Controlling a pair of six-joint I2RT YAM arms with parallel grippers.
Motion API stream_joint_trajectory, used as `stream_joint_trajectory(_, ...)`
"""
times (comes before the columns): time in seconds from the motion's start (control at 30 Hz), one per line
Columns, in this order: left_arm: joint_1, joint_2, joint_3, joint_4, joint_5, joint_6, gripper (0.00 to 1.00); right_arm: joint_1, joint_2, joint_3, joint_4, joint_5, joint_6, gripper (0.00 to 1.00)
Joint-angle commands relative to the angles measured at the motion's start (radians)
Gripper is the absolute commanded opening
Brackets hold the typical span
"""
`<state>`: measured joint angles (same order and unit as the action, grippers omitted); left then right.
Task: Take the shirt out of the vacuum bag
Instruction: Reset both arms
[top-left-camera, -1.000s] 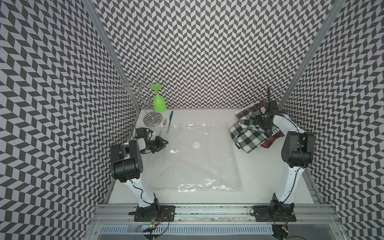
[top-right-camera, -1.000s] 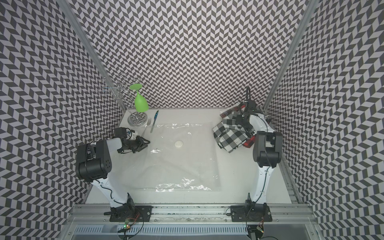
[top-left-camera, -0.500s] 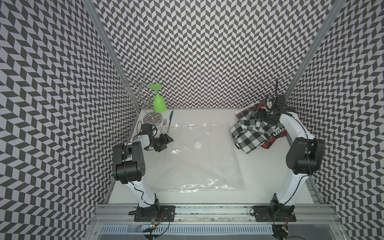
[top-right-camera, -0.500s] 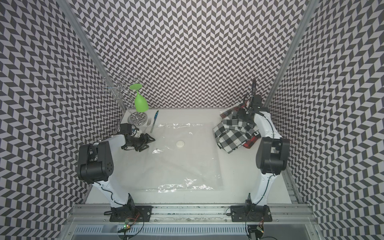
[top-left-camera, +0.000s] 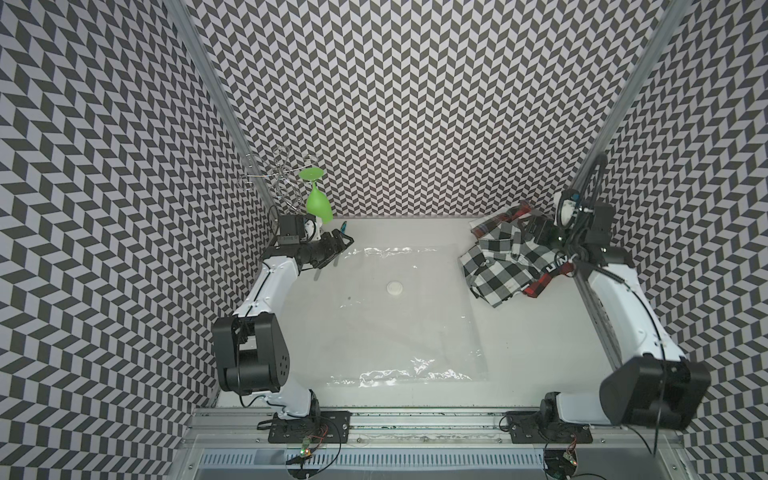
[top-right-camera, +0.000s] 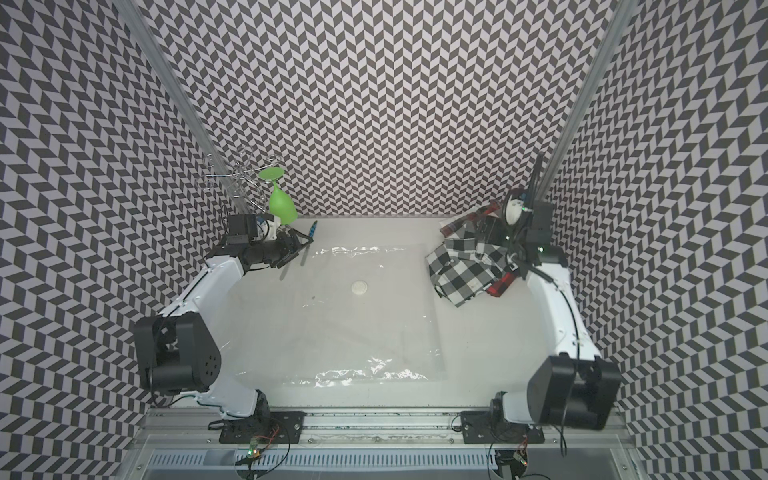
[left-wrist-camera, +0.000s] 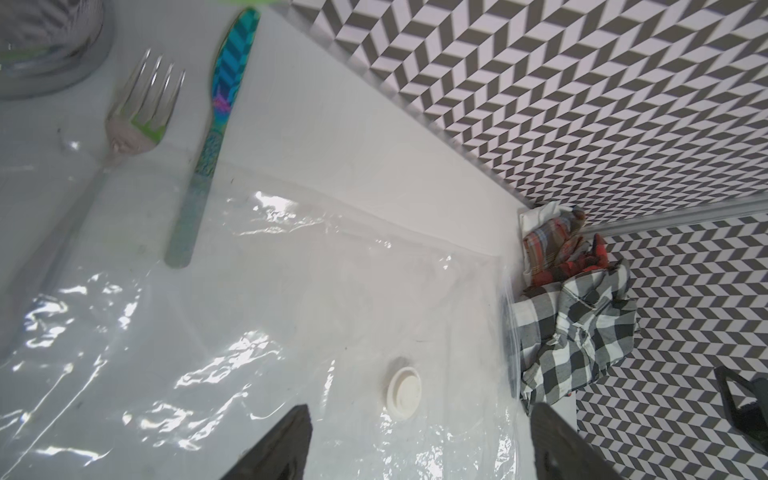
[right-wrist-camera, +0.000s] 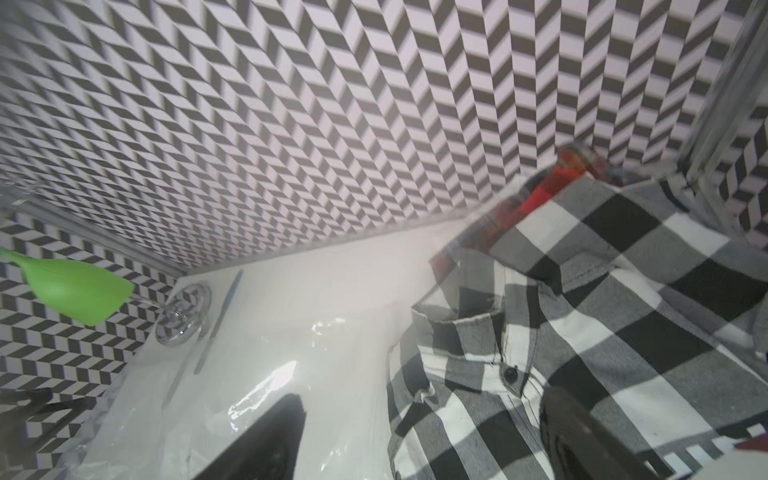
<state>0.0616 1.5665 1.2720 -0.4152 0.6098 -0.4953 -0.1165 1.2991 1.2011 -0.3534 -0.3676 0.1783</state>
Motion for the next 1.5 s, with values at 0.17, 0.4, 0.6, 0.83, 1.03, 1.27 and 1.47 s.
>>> stream_joint_trajectory(0.17, -0.014, -0.171, -0.176, 0.271, -0.114, 0.055, 0.98, 0.011, -0.336, -0.534, 0.482, -0.033, 0.059, 1.00)
stream_joint_trajectory(0.4, 0.002, -0.102, -0.270, 0.366, -0.218, 0.173, 0.99, 0.031, -0.328, -0.819, 0.766, 0.215, -0.026, 1.00)
stream_joint_trajectory(0.6, 0.040, -0.056, -0.324, 0.549, -0.259, 0.165, 0.99, 0.042, -0.205, -0.905, 1.002, 0.331, -0.025, 1.00)
stream_joint_trajectory(0.83, 0.040, -0.131, -0.497, 0.807, -0.443, 0.262, 0.99, 0.057, -0.158, -0.987, 1.230, 0.422, -0.124, 1.00)
stream_joint_trajectory(1.03, 0.023, -0.208, -0.823, 1.277, -0.565, 0.413, 0.99, 0.058, -0.058, -1.076, 1.487, 0.344, -0.103, 1.00)
stream_joint_trajectory(1.27, -0.001, -0.222, -0.921, 1.325, -0.410, 0.508, 0.99, 0.083, 0.134, -1.063, 1.696, 0.378, -0.118, 1.00)
stream_joint_trajectory(1.47, -0.013, -0.057, -0.979, 1.571, -0.428, 0.506, 0.99, 0.103, 0.239, -1.054, 1.783, 0.390, -0.137, 1.00)
